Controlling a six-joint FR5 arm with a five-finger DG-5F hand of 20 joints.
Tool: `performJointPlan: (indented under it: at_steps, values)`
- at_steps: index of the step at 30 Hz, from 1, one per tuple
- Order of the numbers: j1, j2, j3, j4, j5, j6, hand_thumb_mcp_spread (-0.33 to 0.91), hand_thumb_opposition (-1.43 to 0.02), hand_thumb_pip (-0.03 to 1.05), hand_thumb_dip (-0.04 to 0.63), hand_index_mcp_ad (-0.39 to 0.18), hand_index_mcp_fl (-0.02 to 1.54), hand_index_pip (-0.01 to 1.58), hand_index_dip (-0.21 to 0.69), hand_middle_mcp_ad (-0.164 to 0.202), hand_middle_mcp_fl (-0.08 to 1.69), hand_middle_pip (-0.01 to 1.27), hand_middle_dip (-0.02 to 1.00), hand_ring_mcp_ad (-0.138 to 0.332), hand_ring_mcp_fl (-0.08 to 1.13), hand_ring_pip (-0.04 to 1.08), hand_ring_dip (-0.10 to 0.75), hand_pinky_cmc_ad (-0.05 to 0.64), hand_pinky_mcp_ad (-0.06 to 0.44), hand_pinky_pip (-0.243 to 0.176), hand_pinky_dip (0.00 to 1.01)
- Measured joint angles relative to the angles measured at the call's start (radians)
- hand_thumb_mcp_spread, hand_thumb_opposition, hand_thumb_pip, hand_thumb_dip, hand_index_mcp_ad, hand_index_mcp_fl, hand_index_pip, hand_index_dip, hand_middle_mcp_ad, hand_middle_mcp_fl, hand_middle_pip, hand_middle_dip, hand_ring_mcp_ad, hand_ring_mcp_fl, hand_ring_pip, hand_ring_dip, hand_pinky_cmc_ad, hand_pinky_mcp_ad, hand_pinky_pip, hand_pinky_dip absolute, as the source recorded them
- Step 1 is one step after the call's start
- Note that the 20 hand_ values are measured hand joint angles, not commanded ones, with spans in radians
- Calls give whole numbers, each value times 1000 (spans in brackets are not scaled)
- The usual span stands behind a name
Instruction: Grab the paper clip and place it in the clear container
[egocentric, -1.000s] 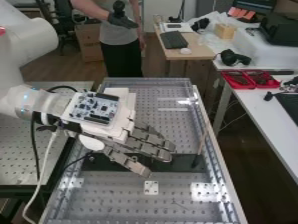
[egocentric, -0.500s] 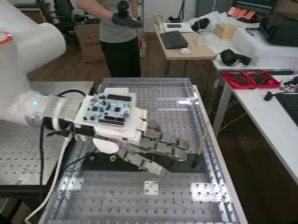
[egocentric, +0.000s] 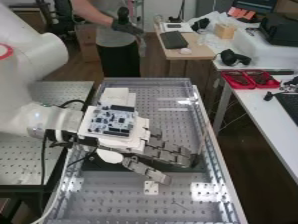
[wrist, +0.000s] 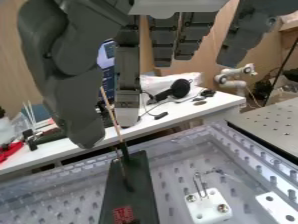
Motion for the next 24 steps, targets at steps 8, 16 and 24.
performJointPlan:
  at_steps: [8,16,24]
  values:
    - [-71,-62,54,4,-114,-12,456,-831,599,279,-68,117,1452,278,79,38,136,154,45,0,91,44,295,234,-59,188]
    - [-102,-120,128,-5,-201,-45,456,-831,586,279,-72,108,1464,279,80,44,138,157,45,0,91,44,295,234,-59,188]
    - [-124,-183,207,-37,-271,-96,454,-831,586,279,-87,159,1464,279,80,58,138,155,49,-3,89,44,295,234,-59,192]
